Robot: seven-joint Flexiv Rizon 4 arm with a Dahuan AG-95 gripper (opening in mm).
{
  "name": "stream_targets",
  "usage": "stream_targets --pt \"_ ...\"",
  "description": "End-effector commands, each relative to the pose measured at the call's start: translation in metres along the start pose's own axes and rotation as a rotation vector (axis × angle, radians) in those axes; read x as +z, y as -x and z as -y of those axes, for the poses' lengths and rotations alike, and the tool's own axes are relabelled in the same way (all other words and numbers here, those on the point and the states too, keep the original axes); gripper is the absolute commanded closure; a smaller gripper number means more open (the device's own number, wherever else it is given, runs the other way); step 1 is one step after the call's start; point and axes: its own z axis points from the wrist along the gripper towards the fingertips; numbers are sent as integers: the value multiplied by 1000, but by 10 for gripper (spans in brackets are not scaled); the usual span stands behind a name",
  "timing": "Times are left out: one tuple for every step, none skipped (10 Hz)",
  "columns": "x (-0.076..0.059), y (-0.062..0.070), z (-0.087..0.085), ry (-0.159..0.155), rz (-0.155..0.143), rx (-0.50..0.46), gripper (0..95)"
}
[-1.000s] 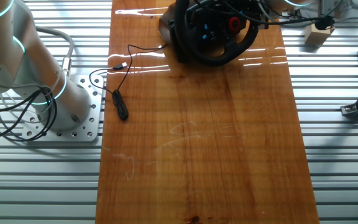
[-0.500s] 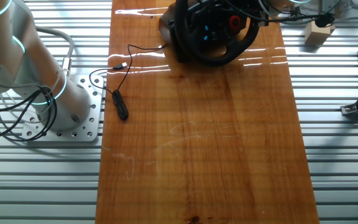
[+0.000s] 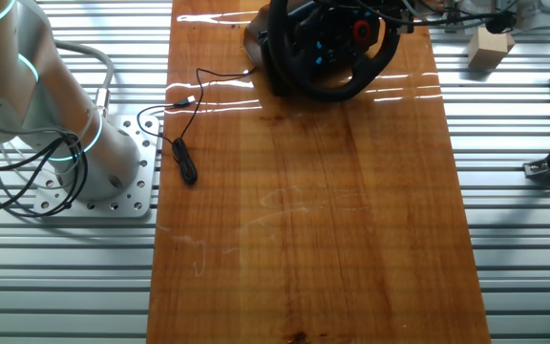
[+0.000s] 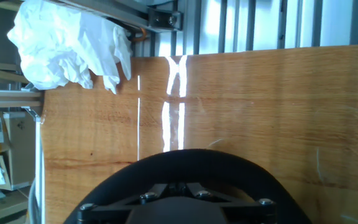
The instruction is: Rotate the steering wheel 90 degrees counterclockwise
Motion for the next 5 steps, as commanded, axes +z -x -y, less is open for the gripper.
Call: stream_targets --pt "-1 0 -3 0 -1 -1 950" --pt "-1 0 -5 6 -1 -1 950" --pt "-2 0 -7 8 -1 0 950" --pt "-2 0 -9 7 -3 -1 950" --pt "-3 -1 -11 10 -4 0 950"
